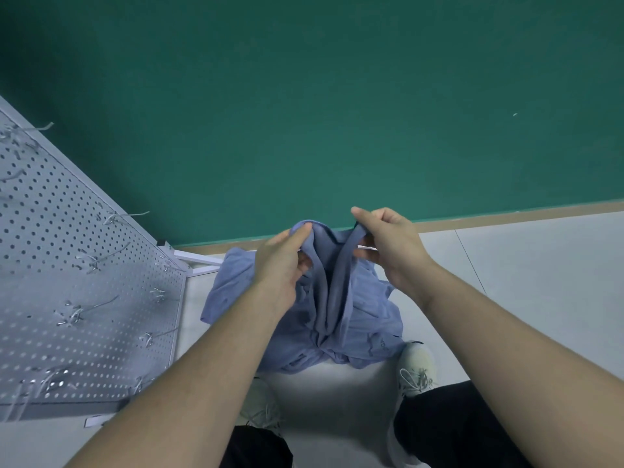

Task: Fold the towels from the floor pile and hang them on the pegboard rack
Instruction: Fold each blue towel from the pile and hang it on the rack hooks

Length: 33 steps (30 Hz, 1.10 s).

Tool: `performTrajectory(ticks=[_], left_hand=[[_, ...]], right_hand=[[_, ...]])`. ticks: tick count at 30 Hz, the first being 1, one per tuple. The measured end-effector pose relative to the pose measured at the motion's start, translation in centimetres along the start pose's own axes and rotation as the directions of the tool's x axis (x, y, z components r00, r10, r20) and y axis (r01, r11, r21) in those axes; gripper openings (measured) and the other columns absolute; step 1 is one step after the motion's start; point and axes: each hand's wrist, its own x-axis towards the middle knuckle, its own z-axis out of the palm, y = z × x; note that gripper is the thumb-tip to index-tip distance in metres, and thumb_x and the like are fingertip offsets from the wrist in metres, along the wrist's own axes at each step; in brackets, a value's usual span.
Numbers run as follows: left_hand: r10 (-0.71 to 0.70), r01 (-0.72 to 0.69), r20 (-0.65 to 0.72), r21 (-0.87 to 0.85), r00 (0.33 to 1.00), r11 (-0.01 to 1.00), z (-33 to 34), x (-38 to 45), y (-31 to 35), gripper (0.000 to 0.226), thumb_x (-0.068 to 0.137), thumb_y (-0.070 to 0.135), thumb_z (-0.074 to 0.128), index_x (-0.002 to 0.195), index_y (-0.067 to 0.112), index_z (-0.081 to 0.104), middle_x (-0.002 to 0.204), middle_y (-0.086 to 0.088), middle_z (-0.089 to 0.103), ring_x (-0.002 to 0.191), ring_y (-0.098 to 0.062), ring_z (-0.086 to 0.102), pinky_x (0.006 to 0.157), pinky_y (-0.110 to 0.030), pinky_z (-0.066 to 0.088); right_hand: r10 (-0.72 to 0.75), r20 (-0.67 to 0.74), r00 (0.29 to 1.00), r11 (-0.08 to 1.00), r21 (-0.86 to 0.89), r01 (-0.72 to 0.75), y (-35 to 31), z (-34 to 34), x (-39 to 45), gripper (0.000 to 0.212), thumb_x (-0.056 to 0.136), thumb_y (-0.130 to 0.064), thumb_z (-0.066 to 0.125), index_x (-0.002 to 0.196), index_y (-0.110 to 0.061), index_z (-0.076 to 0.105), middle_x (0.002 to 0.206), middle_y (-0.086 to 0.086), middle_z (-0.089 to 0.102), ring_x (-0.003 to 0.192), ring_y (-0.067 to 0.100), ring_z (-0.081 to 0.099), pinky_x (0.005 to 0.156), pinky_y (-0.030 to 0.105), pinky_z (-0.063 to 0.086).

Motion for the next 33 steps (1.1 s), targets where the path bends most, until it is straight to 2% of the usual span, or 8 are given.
performTrajectory(ticks=[5, 8, 12, 19, 23, 27, 30, 33], left_hand=[[-0.086, 0.093, 0.049, -0.138, 0.995, 0.986, -0.2, 0.1, 0.3, 0.010, 0.097, 0.010, 0.064, 0.106, 0.006, 0.066, 0.100, -0.006, 0.073, 0.086, -0.013, 0.071, 0.071, -0.023, 0.058], [-0.019, 0.032, 0.138, -0.091, 0.990, 0.995, 0.3, -0.6, 0.5, 0.017, 0.099, 0.003, 0.057, 0.112, 0.006, 0.068, 0.094, -0.007, 0.077, 0.083, -0.013, 0.075, 0.073, -0.020, 0.059], [0.086, -0.083, 0.108, -0.034, 0.990, 0.996, 0.9, -1.0, -0.2, 0.011, 0.095, 0.008, 0.066, 0.106, 0.009, 0.068, 0.095, -0.009, 0.077, 0.086, -0.016, 0.075, 0.079, -0.022, 0.058], [0.080, -0.077, 0.052, -0.052, 0.995, 0.996, 1.3, -1.1, -0.5, 0.008, 0.090, 0.012, 0.073, 0.097, 0.011, 0.075, 0.086, -0.004, 0.077, 0.073, -0.009, 0.071, 0.068, -0.017, 0.054], [0.097, -0.092, 0.060, -0.079, 0.993, 0.993, 1.4, -1.3, 0.1, 0.012, 0.092, 0.009, 0.070, 0.103, 0.011, 0.075, 0.095, -0.006, 0.078, 0.082, -0.010, 0.073, 0.075, -0.019, 0.055], [0.095, -0.090, 0.107, -0.048, 0.990, 0.995, 1.4, -1.6, 0.2, 0.013, 0.093, 0.007, 0.068, 0.103, 0.013, 0.075, 0.099, -0.005, 0.078, 0.091, -0.013, 0.074, 0.080, -0.021, 0.056], [0.129, -0.125, 0.105, -0.045, 0.986, 0.991, 1.3, -1.7, 0.2, 0.015, 0.092, 0.007, 0.069, 0.105, 0.012, 0.074, 0.099, -0.005, 0.078, 0.092, -0.014, 0.074, 0.080, -0.022, 0.056], [0.155, -0.151, 0.083, -0.060, 0.984, 0.987, 1.2, -1.7, 0.2, 0.021, 0.092, 0.004, 0.068, 0.110, 0.015, 0.071, 0.096, -0.006, 0.078, 0.092, -0.014, 0.074, 0.081, -0.022, 0.057]], right_hand=[[-0.009, 0.072, 0.997, 0.996, -0.088, 0.015, 0.5, 0.3, 0.2, 0.022, 0.088, -0.018, 0.076, 0.077, -0.016, 0.058, 0.070, 0.002, 0.059, 0.062, 0.014, 0.060, 0.066, 0.026, 0.058], [-0.002, 0.117, 0.993, 0.999, -0.046, 0.008, 0.6, 0.9, -0.2, 0.005, 0.091, -0.013, 0.073, 0.089, -0.011, 0.069, 0.071, 0.001, 0.066, 0.064, 0.010, 0.063, 0.075, 0.027, 0.059], [-0.018, 0.134, 0.991, 0.999, -0.044, 0.024, 0.8, 1.6, -0.4, 0.010, 0.093, -0.008, 0.069, 0.101, -0.003, 0.072, 0.093, 0.017, 0.075, 0.079, 0.018, 0.070, 0.083, 0.028, 0.060], [-0.105, 0.047, 0.993, 0.976, -0.187, 0.112, 1.2, 2.1, -0.9, 0.009, 0.089, -0.002, 0.071, 0.083, -0.007, 0.067, 0.089, 0.017, 0.073, 0.087, 0.029, 0.072, 0.089, 0.042, 0.060], [-0.124, 0.016, 0.992, 0.974, -0.188, 0.125, 0.9, 1.9, -0.5, 0.013, 0.087, -0.003, 0.072, 0.079, -0.010, 0.065, 0.083, 0.013, 0.071, 0.080, 0.024, 0.068, 0.090, 0.048, 0.058], [-0.158, 0.012, 0.987, 0.961, -0.227, 0.156, 1.0, 1.8, -0.6, 0.013, 0.086, -0.004, 0.073, 0.079, -0.013, 0.067, 0.080, 0.005, 0.072, 0.079, 0.019, 0.069, 0.089, 0.041, 0.059], [-0.179, 0.051, 0.983, 0.943, -0.277, 0.186, 1.2, 2.2, -1.1, 0.011, 0.086, -0.005, 0.073, 0.082, -0.014, 0.071, 0.078, -0.002, 0.073, 0.072, 0.006, 0.068, 0.076, 0.023, 0.057], [-0.175, 0.050, 0.983, 0.954, -0.237, 0.182, 1.0, 2.2, -1.2, 0.006, 0.088, -0.006, 0.072, 0.093, -0.008, 0.075, 0.089, 0.006, 0.077, 0.086, 0.015, 0.074, 0.086, 0.027, 0.058]])
